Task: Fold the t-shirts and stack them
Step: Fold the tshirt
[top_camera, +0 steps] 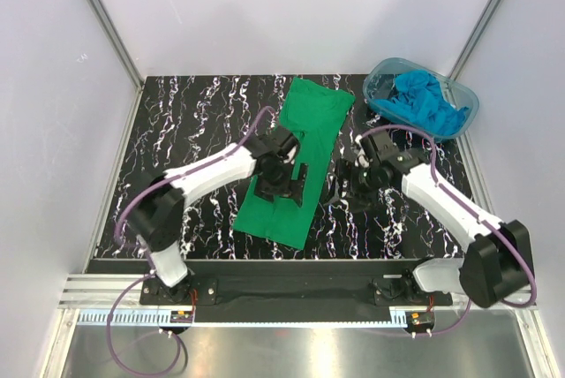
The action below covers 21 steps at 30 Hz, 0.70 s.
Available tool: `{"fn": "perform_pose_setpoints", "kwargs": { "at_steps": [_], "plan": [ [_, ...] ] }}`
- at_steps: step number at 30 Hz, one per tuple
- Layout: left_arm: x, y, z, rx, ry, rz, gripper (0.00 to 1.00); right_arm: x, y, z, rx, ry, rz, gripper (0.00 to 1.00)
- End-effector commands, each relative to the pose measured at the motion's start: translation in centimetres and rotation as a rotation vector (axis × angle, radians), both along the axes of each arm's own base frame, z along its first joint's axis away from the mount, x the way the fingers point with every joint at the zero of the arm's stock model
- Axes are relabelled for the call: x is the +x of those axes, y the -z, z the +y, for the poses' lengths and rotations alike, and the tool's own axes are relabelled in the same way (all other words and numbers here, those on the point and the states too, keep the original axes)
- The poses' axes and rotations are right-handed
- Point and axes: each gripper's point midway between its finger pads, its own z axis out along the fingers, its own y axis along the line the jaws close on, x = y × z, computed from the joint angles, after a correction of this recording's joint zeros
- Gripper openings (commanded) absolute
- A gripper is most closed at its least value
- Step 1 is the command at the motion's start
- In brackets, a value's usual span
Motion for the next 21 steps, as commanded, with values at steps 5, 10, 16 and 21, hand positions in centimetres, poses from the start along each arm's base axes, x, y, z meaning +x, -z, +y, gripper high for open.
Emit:
{"fn": "perform_pose_setpoints", "kwargs": {
  "at_steps": [5,10,16,21],
  "plan": [
    [-0.8,-4.8,6.5,-0.003,0.008,-0.145,0.92,-1.8,-0.2,3.1,0.259,0.037,0.065,0.77],
    [-0.5,-3.6,15.0,-0.042,-0.184,-0.153,0.89,-1.2,0.6,5.5,0.382,0.120,0.121,0.66],
    [-0.3,-3.4,15.9,-0.174,-0.278,-0.160,0.84,-2.8,4.7,8.1,0.360,0.166,0.218,0.54],
    [-0.1,-3.5,16.0,-0.323,-0.392,-0.130,0.80,-3.8,6.8,8.6,0.333,0.233,0.229,0.43]
  ]
}}
